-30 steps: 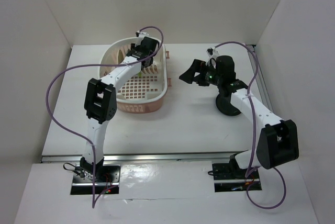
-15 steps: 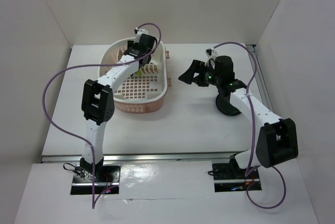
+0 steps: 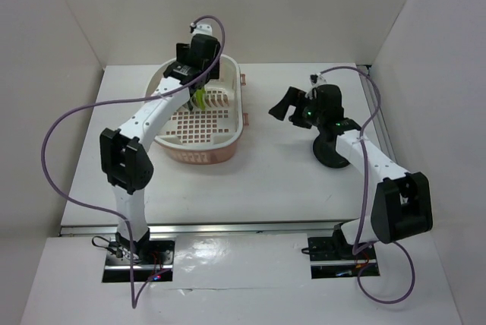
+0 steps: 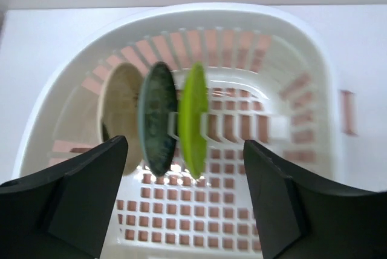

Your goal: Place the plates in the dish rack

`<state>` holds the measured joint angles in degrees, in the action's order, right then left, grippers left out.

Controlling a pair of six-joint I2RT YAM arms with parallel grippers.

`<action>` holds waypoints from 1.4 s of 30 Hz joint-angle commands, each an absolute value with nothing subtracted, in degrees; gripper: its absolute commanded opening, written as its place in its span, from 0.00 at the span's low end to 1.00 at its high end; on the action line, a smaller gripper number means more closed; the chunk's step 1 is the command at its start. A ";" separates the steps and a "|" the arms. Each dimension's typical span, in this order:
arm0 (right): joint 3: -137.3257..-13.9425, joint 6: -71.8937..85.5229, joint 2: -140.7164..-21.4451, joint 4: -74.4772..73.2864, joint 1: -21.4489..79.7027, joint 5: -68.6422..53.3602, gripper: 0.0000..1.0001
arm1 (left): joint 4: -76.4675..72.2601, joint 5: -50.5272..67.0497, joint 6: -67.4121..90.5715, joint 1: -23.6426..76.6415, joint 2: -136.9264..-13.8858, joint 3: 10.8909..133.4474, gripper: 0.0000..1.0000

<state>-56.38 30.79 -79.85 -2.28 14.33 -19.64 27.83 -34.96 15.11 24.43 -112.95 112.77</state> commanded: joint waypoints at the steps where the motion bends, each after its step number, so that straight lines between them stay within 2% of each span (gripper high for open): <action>1: -51.25 34.62 -75.61 -7.19 7.50 -8.12 1.00 | 28.48 -25.27 16.08 26.54 -103.83 114.87 0.92; 2: -50.20 34.63 -74.37 -8.25 5.90 -5.56 1.00 | 29.26 -21.92 16.08 26.54 -102.23 113.83 1.00; 4: -47.47 36.55 -70.43 -10.88 1.33 2.96 1.00 | 29.27 -10.45 16.08 27.15 -97.15 112.16 1.00; 7: -44.13 38.58 -67.60 -15.90 -2.18 10.71 1.00 | 28.74 -0.75 17.23 28.38 -93.00 108.90 1.00; 14: -34.55 44.10 -56.45 -16.79 -8.34 12.30 1.00 | 29.26 8.51 22.14 31.55 -87.45 104.78 1.00; 17: -31.04 47.97 -55.20 -17.67 -9.57 8.98 1.00 | 28.57 12.46 23.46 32.78 -84.91 101.96 1.00; 21: -26.11 51.75 -53.18 -17.67 -10.10 8.96 0.97 | 26.46 16.60 24.70 33.83 -82.53 97.92 1.00; 32: -18.46 53.00 -55.63 -7.74 -11.78 8.70 0.92 | 25.31 20.13 23.55 39.28 -80.16 97.91 1.00; 34: -18.46 52.47 -57.56 -4.59 -12.30 8.18 0.92 | 24.79 20.74 23.03 39.29 -80.16 97.91 1.00; 42: -18.54 52.47 -68.37 1.76 -13.45 7.12 0.81 | 25.40 20.21 21.36 39.29 -78.22 97.91 1.00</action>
<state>-19.57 52.23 -64.25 1.74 -12.91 7.40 27.83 19.40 23.49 39.20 -79.96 96.42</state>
